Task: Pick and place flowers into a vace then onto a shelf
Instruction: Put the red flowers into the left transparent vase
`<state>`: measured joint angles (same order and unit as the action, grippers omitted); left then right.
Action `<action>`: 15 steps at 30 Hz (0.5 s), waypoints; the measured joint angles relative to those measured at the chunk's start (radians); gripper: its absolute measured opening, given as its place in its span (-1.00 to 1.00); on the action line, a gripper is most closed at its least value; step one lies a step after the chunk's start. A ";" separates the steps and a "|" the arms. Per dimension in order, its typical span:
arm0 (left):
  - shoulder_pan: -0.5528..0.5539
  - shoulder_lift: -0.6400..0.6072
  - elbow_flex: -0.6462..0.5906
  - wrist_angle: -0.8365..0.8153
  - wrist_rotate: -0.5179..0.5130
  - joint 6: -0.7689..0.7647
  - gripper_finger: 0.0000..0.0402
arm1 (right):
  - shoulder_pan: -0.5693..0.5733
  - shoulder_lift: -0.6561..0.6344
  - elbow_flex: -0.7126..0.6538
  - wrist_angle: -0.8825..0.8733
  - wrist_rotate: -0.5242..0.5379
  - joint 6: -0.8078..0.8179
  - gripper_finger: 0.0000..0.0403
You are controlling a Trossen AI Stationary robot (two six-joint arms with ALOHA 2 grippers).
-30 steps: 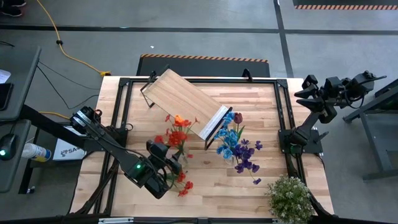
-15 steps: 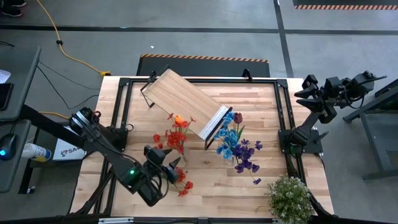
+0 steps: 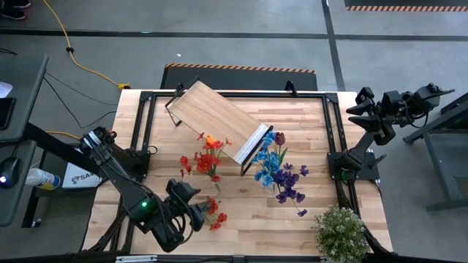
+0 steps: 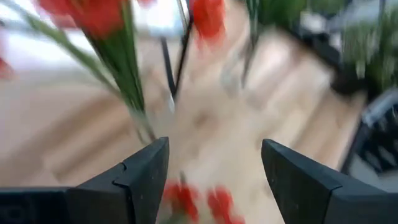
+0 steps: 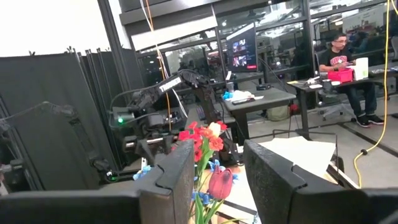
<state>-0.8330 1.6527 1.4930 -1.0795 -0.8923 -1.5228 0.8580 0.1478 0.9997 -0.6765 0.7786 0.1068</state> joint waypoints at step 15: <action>0.001 0.000 0.035 0.030 0.594 0.008 0.44 | 0.000 0.000 0.000 0.000 0.000 -0.021 -0.36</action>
<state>-0.8316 1.6524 1.5276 -1.0500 -0.2980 -1.5146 0.8581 0.1478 0.9997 -0.6765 0.7786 0.0858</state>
